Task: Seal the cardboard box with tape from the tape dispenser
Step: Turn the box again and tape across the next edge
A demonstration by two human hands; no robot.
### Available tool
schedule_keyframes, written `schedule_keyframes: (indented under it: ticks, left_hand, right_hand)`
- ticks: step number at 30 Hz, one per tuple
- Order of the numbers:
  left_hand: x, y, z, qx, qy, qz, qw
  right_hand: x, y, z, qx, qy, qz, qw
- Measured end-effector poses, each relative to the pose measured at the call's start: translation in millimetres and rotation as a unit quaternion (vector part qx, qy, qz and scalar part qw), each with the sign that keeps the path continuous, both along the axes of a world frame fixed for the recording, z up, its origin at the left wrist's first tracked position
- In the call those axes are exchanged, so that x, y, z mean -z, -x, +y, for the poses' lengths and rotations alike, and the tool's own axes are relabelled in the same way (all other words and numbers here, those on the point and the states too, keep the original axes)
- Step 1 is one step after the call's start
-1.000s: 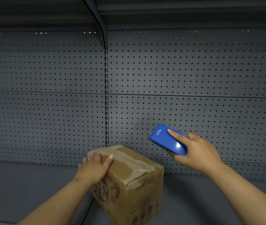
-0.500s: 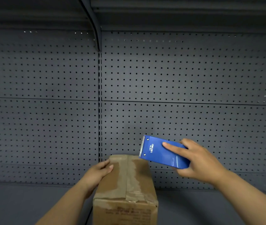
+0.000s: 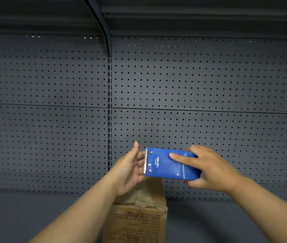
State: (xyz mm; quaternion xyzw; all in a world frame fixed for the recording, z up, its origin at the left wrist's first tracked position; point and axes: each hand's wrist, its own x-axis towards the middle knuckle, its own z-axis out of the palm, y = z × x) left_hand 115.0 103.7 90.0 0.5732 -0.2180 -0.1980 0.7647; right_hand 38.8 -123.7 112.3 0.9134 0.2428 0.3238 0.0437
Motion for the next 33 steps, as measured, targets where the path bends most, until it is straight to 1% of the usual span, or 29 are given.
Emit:
schedule_keyframes:
  ticks: [5, 11, 15, 17, 20, 22, 26, 28, 33]
  left_hand:
    - [-7.6, 28.7, 5.2, 0.006, 0.014, 0.01, 1.0]
    - [-11.1, 72.6, 8.0, 0.005, 0.009, 0.006, 1.0]
    - [-11.9, 102.8, 5.6, 0.018, 0.014, -0.005, 1.0]
    - [-12.2, 115.1, 3.6, 0.012, 0.018, -0.005, 1.0]
    - [-13.1, 132.4, 1.4, -0.002, 0.004, -0.028, 1.0]
    - [-12.7, 142.0, -0.2, -0.015, 0.021, -0.011, 1.0]
    - [-9.5, 155.6, -4.3, -0.027, 0.072, 0.058, 0.995]
    - [-8.8, 160.4, -6.0, -0.031, 0.077, 0.065, 0.994]
    - [-9.0, 162.5, -1.8, 0.035, 0.076, 0.064, 0.994]
  right_hand:
    - [-4.2, 25.4, -2.0, -0.005, 0.015, -0.017, 1.0]
    - [-6.9, 63.0, -1.9, -0.033, 0.016, -0.023, 0.999]
    - [-8.3, 85.9, -3.2, -0.052, 0.02, -0.033, 0.998]
    - [-7.9, 96.6, -4.0, -0.062, 0.02, -0.042, 0.997]
    - [-7.3, 114.2, -3.9, -0.074, 0.013, -0.054, 0.996]
    - [-6.4, 125.0, -2.9, -0.075, 0.011, -0.061, 0.995]
    - [-6.5, 138.9, -2.5, -0.076, 0.011, -0.051, 0.996]
    - [-6.7, 143.0, -3.2, -0.079, 0.01, -0.045, 0.996]
    - [-3.2, 147.2, -6.3, -0.07, -0.003, -0.019, 0.997]
